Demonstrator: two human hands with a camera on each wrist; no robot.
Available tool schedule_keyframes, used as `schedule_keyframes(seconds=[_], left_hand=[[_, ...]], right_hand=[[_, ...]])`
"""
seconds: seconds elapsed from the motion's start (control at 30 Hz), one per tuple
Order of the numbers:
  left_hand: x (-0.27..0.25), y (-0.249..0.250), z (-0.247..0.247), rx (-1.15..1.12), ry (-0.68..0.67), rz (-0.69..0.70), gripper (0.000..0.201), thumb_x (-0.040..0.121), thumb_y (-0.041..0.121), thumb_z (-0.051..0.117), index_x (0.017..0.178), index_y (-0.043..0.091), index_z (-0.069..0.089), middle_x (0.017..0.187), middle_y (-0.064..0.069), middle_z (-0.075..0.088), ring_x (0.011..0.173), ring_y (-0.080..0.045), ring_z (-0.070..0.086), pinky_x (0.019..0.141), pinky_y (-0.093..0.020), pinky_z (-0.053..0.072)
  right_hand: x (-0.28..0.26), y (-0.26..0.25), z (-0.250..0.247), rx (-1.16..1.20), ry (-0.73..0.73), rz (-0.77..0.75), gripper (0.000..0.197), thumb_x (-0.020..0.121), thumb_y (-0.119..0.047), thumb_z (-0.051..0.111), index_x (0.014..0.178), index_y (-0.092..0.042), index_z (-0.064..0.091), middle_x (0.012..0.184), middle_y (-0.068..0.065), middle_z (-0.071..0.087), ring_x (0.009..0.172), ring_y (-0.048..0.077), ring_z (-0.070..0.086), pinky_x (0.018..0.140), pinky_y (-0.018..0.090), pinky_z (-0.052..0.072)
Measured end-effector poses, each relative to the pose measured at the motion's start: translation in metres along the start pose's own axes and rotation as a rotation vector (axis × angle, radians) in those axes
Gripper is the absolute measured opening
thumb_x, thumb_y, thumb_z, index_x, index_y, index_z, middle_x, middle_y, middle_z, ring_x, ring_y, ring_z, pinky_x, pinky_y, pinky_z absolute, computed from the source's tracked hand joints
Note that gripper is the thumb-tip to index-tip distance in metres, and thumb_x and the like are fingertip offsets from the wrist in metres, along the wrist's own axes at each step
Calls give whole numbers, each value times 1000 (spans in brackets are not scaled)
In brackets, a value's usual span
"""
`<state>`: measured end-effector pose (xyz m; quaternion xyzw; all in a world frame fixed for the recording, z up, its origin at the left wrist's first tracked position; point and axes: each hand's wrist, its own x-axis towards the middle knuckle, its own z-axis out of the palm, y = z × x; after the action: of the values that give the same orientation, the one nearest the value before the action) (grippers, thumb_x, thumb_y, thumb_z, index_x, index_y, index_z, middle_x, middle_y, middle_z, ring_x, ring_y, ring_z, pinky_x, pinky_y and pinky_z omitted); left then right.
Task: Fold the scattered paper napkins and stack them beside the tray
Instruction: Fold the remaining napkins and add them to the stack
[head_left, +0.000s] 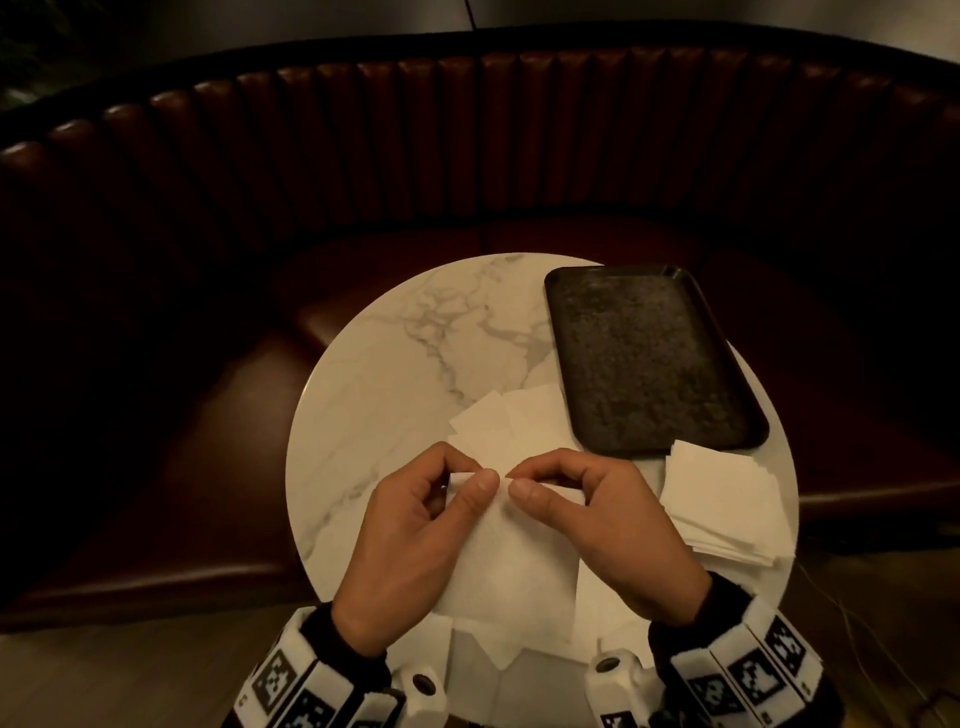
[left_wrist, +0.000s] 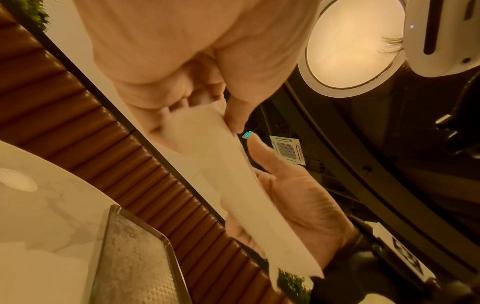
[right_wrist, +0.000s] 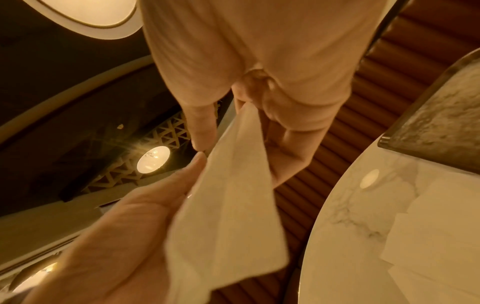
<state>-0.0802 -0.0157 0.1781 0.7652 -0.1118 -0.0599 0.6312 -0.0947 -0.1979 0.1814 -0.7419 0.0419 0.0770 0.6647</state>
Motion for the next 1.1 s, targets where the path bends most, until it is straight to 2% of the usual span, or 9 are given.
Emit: schedule_keyframes(seconds=[0.07,0.23,0.37,0.57,0.67,0.73,0.83,0.97,1.1], left_hand=[[1,-1,2,-29,-1,-17,31,85,47,62,85,17,65,79,-16,62,74,-45,57,63,-57,50],[5,-6,8,-127,31,-124,36,84,44,69,77,9,63,82,-20,64,73,-48,58,64,-58,52],[14,-19,25,-154,14,-178,45,74,51,67,76,7,60,75,-22,60,65,-23,52,63,-39,43],[29,-55,48,-44,-98,-250,15,94,30,59,90,16,65,86,0,71,73,-17,66,61,-33,51],[27,-109,30,246,-30,-340,6,96,28,58,97,24,62,97,7,69,92,-16,65,73,-26,49],[19,-147,12,580,-45,-441,21,90,32,65,109,27,58,118,2,58,112,-25,54,90,-34,44],[3,-181,-12,905,-135,-678,65,81,48,70,137,30,40,149,-3,26,133,-30,29,107,-45,33],[-12,-198,-32,954,-218,-811,97,72,63,70,149,35,18,157,2,4,141,-30,15,112,-51,30],[-23,-207,-37,918,-84,-873,115,63,67,74,150,30,9,155,1,5,140,-31,14,110,-54,33]], right_hand=[[0,3,-2,1,19,19,7,81,-25,72,82,-19,76,85,-5,75,81,4,68,76,23,55],[-5,10,-17,140,155,86,11,85,-13,67,80,-14,77,78,10,74,67,21,67,60,30,57],[-11,23,-27,221,196,150,8,87,-9,66,86,-5,73,70,8,70,62,17,65,56,29,55],[0,60,-78,-41,292,182,4,84,-9,70,82,-6,72,65,1,63,55,2,54,50,18,46],[19,103,-143,-216,483,249,5,85,-15,70,80,-14,71,73,6,69,64,10,64,57,27,54],[31,135,-182,-415,564,313,6,83,-24,73,83,-18,72,81,10,72,78,25,67,72,38,56],[45,161,-210,-661,552,412,20,85,-24,69,97,-8,71,95,20,71,91,34,64,82,37,48],[54,175,-213,-845,531,449,17,88,-19,65,95,-4,68,98,29,66,93,43,61,84,43,46],[53,187,-204,-935,592,507,23,82,-19,72,99,-5,65,99,31,60,93,46,57,89,53,48]])
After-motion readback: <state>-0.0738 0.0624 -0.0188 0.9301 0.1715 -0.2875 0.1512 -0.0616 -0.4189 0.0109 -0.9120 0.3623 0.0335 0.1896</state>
